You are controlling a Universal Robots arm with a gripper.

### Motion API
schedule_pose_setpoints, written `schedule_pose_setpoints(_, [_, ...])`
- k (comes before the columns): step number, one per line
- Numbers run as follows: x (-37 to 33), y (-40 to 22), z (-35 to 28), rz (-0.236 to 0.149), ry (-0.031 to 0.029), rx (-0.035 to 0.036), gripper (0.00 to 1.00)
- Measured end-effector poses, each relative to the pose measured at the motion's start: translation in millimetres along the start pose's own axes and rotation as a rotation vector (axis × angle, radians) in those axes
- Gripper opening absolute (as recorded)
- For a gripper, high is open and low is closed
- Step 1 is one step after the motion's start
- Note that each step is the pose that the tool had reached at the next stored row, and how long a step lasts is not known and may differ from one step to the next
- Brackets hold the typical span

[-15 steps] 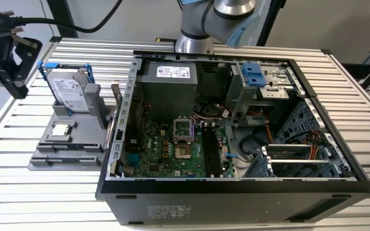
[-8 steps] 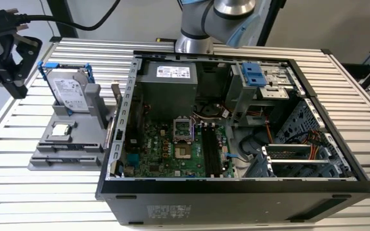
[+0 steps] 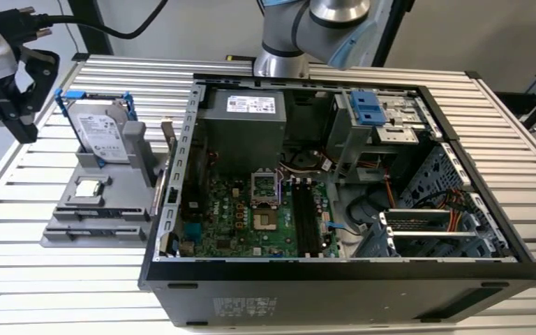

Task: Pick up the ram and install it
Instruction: 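Pick up the ram and move it above insertion slot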

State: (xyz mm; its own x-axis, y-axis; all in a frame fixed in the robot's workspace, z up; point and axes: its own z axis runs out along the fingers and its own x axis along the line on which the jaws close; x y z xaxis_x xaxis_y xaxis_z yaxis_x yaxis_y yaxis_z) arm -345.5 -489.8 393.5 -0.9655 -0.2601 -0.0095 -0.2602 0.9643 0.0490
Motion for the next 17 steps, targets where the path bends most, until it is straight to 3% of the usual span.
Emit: schedule_pose_setpoints(17, [1.1, 0.2, 0.1, -0.245, 0.012, -0.002, 0.0])
